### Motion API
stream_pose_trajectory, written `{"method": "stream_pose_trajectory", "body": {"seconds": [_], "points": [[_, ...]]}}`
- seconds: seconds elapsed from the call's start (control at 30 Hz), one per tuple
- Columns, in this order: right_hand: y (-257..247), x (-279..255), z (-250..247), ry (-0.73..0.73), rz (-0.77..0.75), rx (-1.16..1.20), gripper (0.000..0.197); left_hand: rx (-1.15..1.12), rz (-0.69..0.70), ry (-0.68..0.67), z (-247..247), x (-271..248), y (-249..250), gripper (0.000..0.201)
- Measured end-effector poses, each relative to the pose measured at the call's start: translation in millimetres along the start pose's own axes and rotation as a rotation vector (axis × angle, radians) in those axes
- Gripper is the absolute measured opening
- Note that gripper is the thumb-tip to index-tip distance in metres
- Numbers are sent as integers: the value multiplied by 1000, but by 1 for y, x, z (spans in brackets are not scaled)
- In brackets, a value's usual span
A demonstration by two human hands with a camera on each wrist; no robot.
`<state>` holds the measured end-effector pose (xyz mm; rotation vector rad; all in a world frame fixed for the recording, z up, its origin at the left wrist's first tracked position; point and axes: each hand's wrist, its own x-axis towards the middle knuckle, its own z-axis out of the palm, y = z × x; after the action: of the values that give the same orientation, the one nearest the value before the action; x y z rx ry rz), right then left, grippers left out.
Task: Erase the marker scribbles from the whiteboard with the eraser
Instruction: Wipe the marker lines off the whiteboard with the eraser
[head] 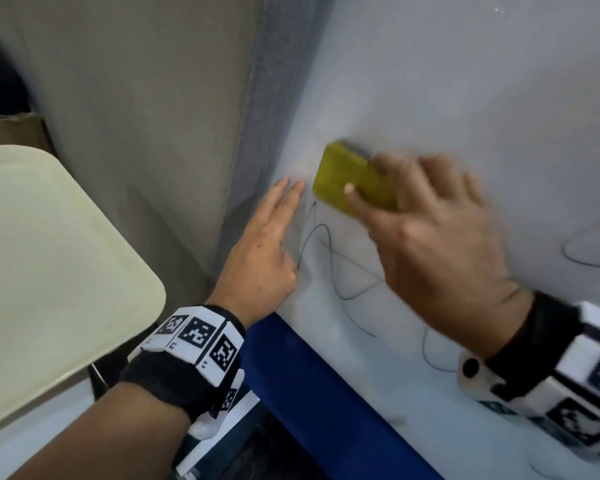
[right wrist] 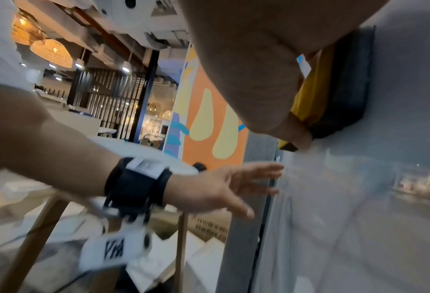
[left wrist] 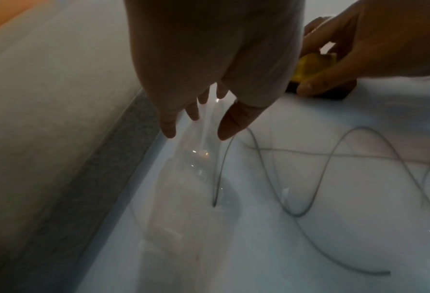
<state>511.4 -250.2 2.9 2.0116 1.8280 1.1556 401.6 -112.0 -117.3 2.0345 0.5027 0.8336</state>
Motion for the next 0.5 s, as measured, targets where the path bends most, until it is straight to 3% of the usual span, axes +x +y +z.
{"method": "stream_pose_trajectory", "body": {"seconds": [0.1,0.17,0.3,0.37,0.5], "points": [[-29,-22,23,-241,-164,-14,42,-30,-23,-25,0,-4,-9,95],[-29,-16,21,-296,-204,-26,43,-56,-38,-31,-3,-5,-13,98],[-14,20,11,-66,-86,-46,40,-137,-78,-27,-5,-5,-16,100],[-23,19,18,-50,-29,-53,41,-157,-82,-14,-4,-5,-18,101],[-66,-31,49,-356,-197,-2,39,-180,-84,-29,-8,-4,-21,104]]}}
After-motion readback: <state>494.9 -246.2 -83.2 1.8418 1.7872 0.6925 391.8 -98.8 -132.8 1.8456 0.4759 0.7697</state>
